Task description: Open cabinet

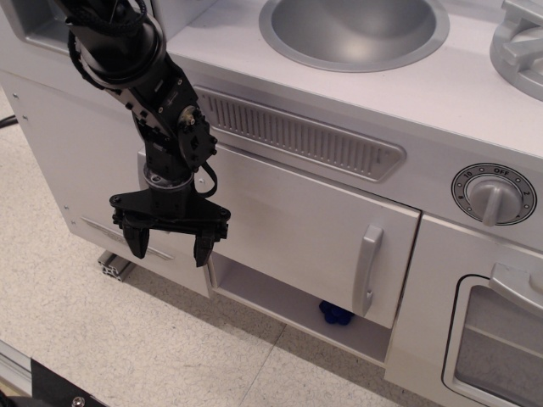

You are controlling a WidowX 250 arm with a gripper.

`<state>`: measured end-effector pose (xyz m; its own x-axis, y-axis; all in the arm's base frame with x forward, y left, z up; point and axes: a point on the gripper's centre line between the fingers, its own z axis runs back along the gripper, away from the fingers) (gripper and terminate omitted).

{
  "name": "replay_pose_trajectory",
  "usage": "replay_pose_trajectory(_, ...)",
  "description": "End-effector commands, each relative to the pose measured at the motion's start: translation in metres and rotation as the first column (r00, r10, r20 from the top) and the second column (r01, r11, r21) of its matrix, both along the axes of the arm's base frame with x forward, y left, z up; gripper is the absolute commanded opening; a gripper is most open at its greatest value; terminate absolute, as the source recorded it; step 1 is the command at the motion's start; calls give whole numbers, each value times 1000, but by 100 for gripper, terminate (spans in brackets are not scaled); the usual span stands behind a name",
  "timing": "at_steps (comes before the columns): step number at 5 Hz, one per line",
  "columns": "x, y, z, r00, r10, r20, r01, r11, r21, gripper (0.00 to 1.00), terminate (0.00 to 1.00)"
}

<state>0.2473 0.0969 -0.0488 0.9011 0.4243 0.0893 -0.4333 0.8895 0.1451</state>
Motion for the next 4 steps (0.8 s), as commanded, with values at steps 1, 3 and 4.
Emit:
replay_pose_trajectory(1, 0, 0, 0, 1000, 0, 0, 0, 1000, 0, 100, 0)
replay_pose_trajectory(3, 17, -59, -2, 975, -203, 90, 209, 976, -61, 100, 0)
replay_pose_trajectory(4, 17, -96, 8, 933, -333, 135, 343, 938, -53, 100, 0)
